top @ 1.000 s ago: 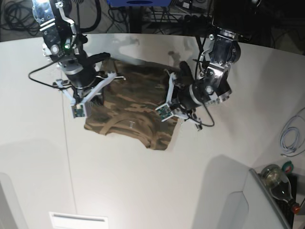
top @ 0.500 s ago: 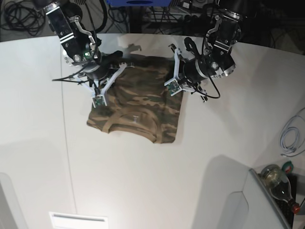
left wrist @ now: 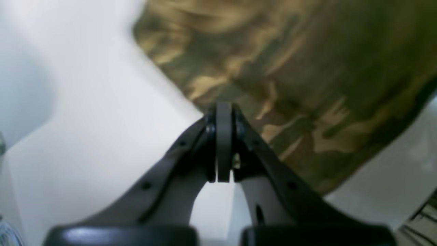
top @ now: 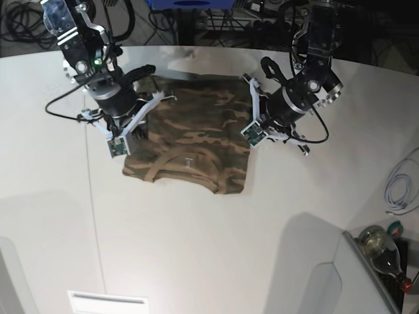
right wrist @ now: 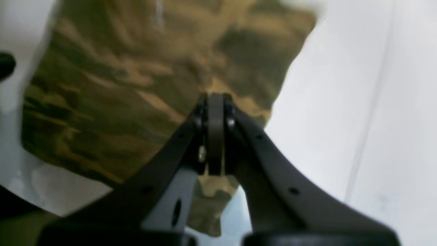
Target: Layout the t-shirt on the table in an organized manner, then fold the t-shirt properly
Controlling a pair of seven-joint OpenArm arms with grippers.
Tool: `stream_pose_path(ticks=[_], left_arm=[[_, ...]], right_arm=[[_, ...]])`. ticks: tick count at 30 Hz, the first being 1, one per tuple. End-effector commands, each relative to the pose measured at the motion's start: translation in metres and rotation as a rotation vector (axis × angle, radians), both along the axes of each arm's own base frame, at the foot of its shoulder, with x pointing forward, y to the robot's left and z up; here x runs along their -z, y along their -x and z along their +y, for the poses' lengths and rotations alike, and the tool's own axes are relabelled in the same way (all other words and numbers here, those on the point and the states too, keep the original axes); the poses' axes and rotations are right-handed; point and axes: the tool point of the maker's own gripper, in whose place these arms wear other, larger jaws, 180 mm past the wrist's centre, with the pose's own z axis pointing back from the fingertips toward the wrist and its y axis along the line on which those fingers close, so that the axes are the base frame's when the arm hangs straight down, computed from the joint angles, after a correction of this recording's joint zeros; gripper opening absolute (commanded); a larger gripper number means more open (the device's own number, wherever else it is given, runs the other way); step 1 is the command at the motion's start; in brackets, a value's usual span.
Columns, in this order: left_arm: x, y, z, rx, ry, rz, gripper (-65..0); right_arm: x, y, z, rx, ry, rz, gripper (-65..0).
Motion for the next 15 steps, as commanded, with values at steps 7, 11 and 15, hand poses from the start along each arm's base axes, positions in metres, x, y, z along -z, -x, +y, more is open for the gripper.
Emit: stream_pose_path(ticks=[7, 11, 15], left_arm=[[-0.010, 0.041, 0.041, -0.098, -0.036, 0.014, -65.0], [0.009, 0.104, 0.044, -0.062, -0.061, 0.146, -65.0], [0.022, 0.156, 0.039, -0.060, -0.028, 0.250, -65.0]], right_arm=[[0.016, 0.055, -0.067, 0.138, 0.072, 0.100, -65.0], [0.030, 0.099, -0.108, 0.226, 0.136, 0.198, -65.0], [0.039, 0.145, -0.140, 0.289, 0.199, 0.298, -65.0]])
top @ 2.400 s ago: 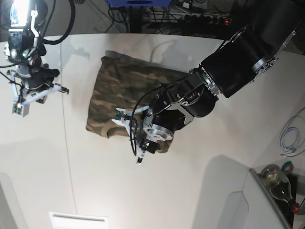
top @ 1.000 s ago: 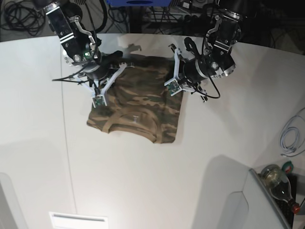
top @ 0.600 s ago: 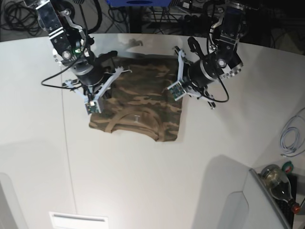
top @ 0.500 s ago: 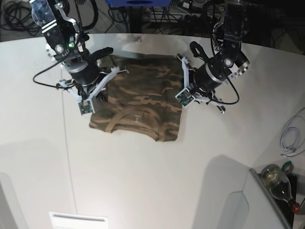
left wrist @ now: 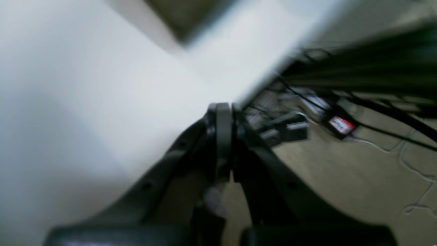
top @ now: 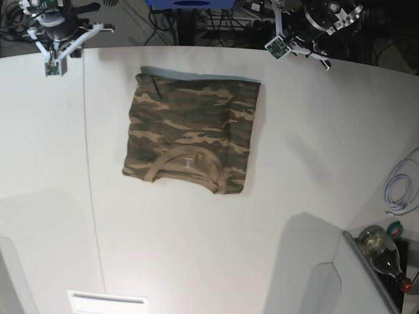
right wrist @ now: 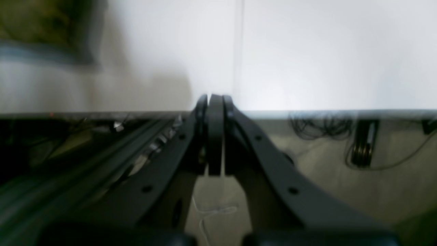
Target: Layout the t-shirt on the table in an organized manner, then fold the t-shirt properly
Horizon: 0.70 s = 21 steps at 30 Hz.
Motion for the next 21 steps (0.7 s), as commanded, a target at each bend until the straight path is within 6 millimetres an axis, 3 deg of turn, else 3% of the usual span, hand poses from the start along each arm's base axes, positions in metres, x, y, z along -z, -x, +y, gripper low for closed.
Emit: stream_pose_path(ticks=[1, 4, 10, 15, 21], left_arm=[[-0.005, 0.010, -0.005, 0.000, 0.034, -0.002, -65.0], [-0.004, 0.041, -0.014, 0.005, 0.082, 0.045, -65.0], [0.015, 0.091, -0.014, -0.014, 0.104, 0.172, -65.0], [0.060, 0.152, 0.001, -0.039, 0.089, 0.380, -65.0], [0.118, 0.221, 0.001, -0.155, 0.230, 0.582, -65.0]], right_arm=[[-0.005, 0.005, -0.011, 0.008, 0.029, -0.010, -65.0], [-0.003, 0.027, -0.023, -0.020, 0.061, 0.048, -65.0], [0.038, 0.086, -0.001, -0.146, 0.026, 0.245, -65.0], [0.069, 0.145, 0.043, -0.267, -0.050, 0.410, -65.0], [0.131, 0.199, 0.083, -0.390, -0.072, 0.572, -65.0]])
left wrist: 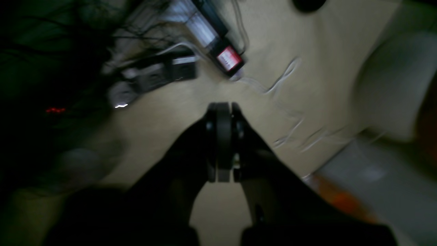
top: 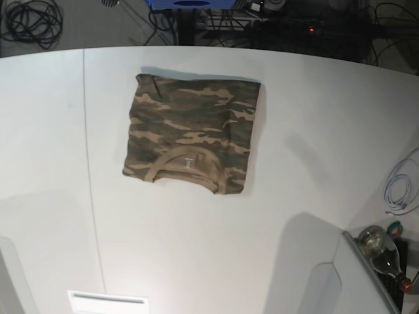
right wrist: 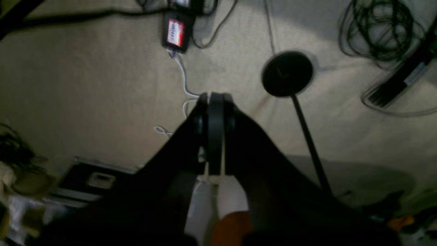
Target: Layout the t-shirt on the table in an organized manner, then fold the t-shirt properly
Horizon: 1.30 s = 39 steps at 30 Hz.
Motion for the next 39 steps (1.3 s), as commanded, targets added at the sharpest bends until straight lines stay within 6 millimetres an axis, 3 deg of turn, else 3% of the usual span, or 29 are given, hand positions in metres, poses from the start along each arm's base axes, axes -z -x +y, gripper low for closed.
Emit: stream_pose_path(ticks=[1, 3, 6, 9, 11, 14, 18, 25, 33, 39], left_arm=[[0.004, 0.013, 0.003, -0.038, 0.016, 0.032, -65.0], [0.024, 0.018, 0.012, -0.136, 0.000, 0.042, -65.0], [0.046, 0.018, 0.025, -0.293, -0.033, 0.048, -65.0], [0.055, 0.008, 0.030, -0.374, -0.057, 0.049, -65.0], [0.060, -0.002, 0.030, -0.285, -0.072, 0.027, -65.0], [0.067, 0.016, 0.031, -0.109, -0.138, 0.077, -65.0], [0.078, 0.013, 0.026, -0.013, -0.222, 0.070, -65.0], [0.081, 0.000, -0.012, -0.203, -0.191, 0.062, -65.0], [0.084, -0.021, -0.001, -0.481, -0.239, 0.046, -65.0], [0.088, -0.053, 0.000, -0.506, -0.230, -0.001, -65.0]], right_arm=[[0.006, 0.020, 0.008, -0.018, -0.006, 0.050, -65.0], [0.024, 0.037, 0.011, -0.045, 0.015, 0.091, -65.0], [0.052, 0.050, -0.001, -0.099, 0.067, 0.100, -65.0], [0.072, 0.042, -0.028, -0.188, 0.121, 0.050, -65.0], [0.077, 0.029, -0.044, -0.228, 0.143, -0.005, -65.0], [0.080, 0.008, -0.059, -0.233, 0.158, -0.069, -65.0], [0.081, -0.007, -0.080, -0.244, 0.197, -0.071, -65.0], [0.081, -0.021, -0.091, -0.250, 0.203, -0.110, -65.0], [0.079, -0.029, -0.107, -0.256, 0.220, -0.128, -65.0], [0.079, -0.031, -0.107, -0.254, 0.219, -0.132, -65.0]])
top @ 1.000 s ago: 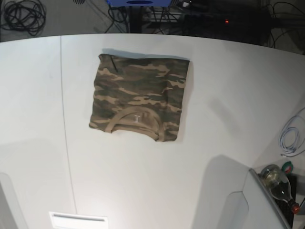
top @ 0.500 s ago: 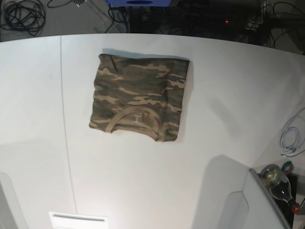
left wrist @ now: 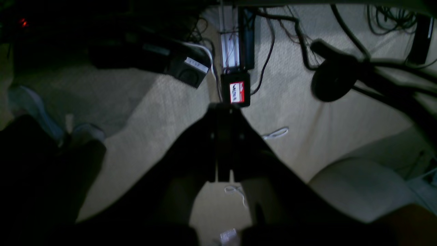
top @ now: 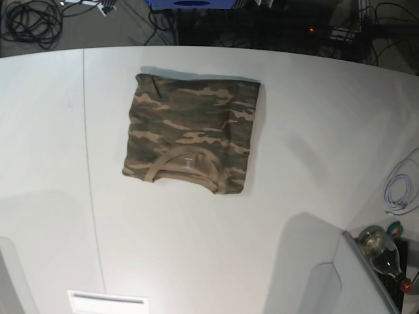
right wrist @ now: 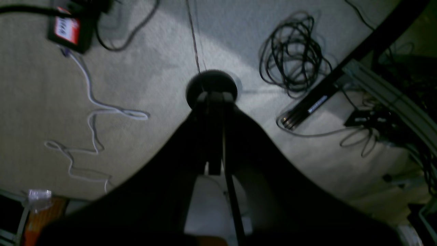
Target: Layout the t-shirt on the table in an organized manner, then fold the t-shirt properly
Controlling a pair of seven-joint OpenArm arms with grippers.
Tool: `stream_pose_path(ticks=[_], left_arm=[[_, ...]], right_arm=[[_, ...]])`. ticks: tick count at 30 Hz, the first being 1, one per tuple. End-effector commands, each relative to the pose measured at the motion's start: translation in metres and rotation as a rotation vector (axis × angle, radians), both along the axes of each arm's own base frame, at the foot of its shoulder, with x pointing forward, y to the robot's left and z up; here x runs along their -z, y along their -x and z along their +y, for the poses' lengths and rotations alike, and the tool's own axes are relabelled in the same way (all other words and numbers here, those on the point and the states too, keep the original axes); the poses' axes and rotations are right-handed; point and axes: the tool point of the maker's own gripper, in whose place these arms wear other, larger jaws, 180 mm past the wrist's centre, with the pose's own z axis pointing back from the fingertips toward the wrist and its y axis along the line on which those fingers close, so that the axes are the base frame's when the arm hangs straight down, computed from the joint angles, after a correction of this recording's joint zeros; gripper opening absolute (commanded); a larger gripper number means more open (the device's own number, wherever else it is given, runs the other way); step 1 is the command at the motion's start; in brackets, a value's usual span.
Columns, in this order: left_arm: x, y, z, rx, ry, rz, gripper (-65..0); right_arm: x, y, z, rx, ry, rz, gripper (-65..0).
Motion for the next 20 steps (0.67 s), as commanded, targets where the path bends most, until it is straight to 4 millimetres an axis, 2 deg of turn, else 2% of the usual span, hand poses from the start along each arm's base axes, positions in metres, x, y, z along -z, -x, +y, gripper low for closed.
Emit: stream_pose_path(ticks=[1, 5, 7, 16, 20], left_arm=[[0.000, -0.005, 0.001, -0.005, 0.002, -0.018, -65.0], [0.001, -0.017, 0.002, -0.003, 0.000, -0.026, -65.0], [0.002, -0.020, 0.005, -0.002, -0.004, -0.030, -65.0], [0.001, -0.019, 0.015, 0.001, -0.019, -0.029, -65.0], [0.001, -0.014, 0.015, 0.001, -0.019, -0.021, -65.0]], right_arm=[[-0.002, 0.009, -0.010, 0.001, 0.019, 0.016, -65.0], [-0.001, 0.004, -0.007, 0.004, 0.015, 0.008, -65.0], [0.000, -0.007, -0.006, 0.003, 0.014, -0.009, -65.0], [0.001, -0.031, -0.005, 0.007, 0.011, -0.046, -65.0], [0.002, -0.047, 0.012, 0.004, -0.032, -0.087, -65.0]])
